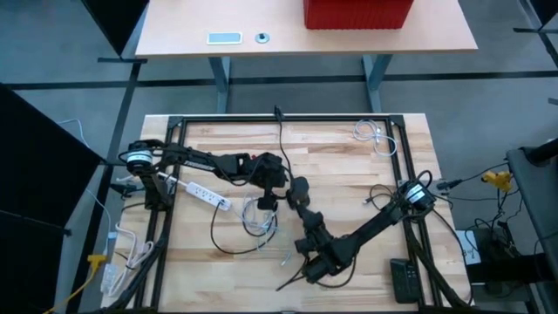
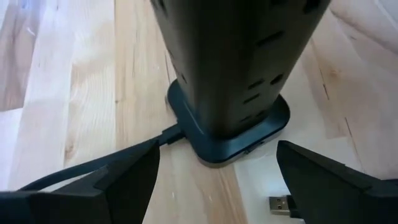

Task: Insert USB
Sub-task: Insert the black charger adapter into the top black outlet extension

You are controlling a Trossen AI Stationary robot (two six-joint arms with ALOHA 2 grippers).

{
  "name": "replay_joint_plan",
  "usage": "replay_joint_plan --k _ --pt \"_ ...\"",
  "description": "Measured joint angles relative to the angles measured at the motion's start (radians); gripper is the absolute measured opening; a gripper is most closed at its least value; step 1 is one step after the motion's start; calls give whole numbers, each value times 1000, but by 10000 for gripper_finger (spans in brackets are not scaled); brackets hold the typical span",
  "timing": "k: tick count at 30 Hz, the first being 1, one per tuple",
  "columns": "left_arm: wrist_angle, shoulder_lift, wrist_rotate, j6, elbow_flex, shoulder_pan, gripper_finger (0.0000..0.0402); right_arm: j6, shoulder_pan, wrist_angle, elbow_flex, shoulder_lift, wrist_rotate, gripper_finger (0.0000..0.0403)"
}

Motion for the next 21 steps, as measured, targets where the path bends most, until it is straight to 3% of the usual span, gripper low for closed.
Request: replay_joint_plan --k 21 --pt "25 -18 1 -8 1 -22 312 290 -57 -250 -1 -11 -21 143"
